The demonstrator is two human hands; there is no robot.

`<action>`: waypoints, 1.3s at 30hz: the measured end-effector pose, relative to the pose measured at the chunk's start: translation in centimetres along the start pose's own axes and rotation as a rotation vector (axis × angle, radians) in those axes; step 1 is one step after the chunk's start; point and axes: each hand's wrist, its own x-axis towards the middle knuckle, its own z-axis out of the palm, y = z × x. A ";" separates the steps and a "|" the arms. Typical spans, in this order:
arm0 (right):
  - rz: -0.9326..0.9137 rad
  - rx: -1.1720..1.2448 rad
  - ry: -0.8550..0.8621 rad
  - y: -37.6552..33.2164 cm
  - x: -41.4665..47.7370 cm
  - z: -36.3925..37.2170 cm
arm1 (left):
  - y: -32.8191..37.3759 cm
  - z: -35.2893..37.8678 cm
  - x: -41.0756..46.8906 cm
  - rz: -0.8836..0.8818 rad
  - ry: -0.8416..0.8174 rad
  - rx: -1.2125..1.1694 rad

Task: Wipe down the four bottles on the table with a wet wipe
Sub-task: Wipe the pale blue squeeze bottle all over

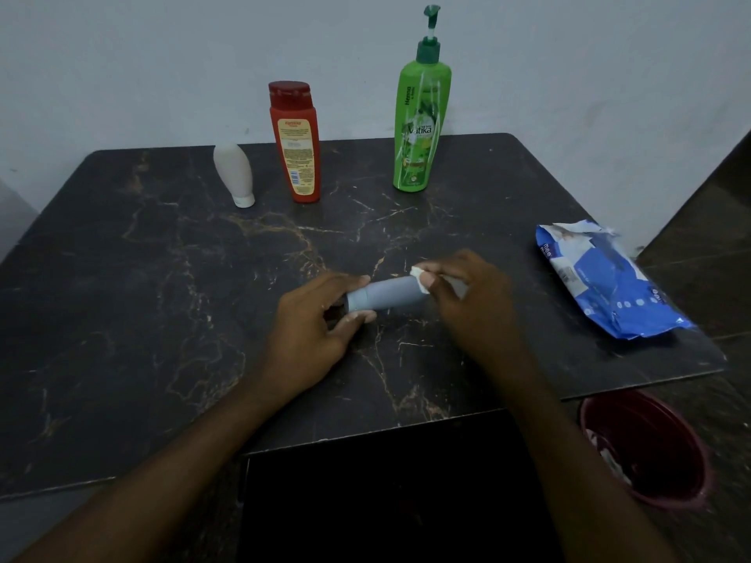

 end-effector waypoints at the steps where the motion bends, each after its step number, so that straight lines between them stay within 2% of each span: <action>1: 0.081 0.119 -0.020 0.3 0.1 -0.2 | 0.0 -0.1 0.1 -0.014 0.010 -0.034; 7: 0.389 0.712 -0.008 0.3 -0.4 -0.1 | -0.3 -0.2 0.4 -0.180 0.045 -0.253; 11: 0.453 0.900 0.034 -0.4 -0.8 0.7 | -0.4 -0.4 0.7 -0.280 0.047 -0.387; 21: 0.475 0.859 0.255 -3.6 -1.2 3.1 | -0.6 -0.7 0.9 -0.391 0.072 -0.568; 24: 0.517 0.880 0.177 -5.0 -2.0 3.6 | -0.6 -0.5 1.0 -0.446 0.086 -0.674; 28: 0.444 0.807 -0.047 -5.1 -2.8 3.8 | -0.6 -0.5 1.0 -0.496 0.072 -0.753; 30: 0.460 0.799 0.007 -4.4 -2.4 3.2 | -0.7 -0.4 1.0 -0.521 0.070 -0.798; 34: 0.478 0.843 0.265 -3.2 -0.5 1.3 | -0.8 -0.3 1.0 -0.540 0.062 -0.836; 39: 0.398 0.726 0.223 -5.7 -1.1 2.4 | -0.8 -0.3 1.1 -0.535 0.058 -0.822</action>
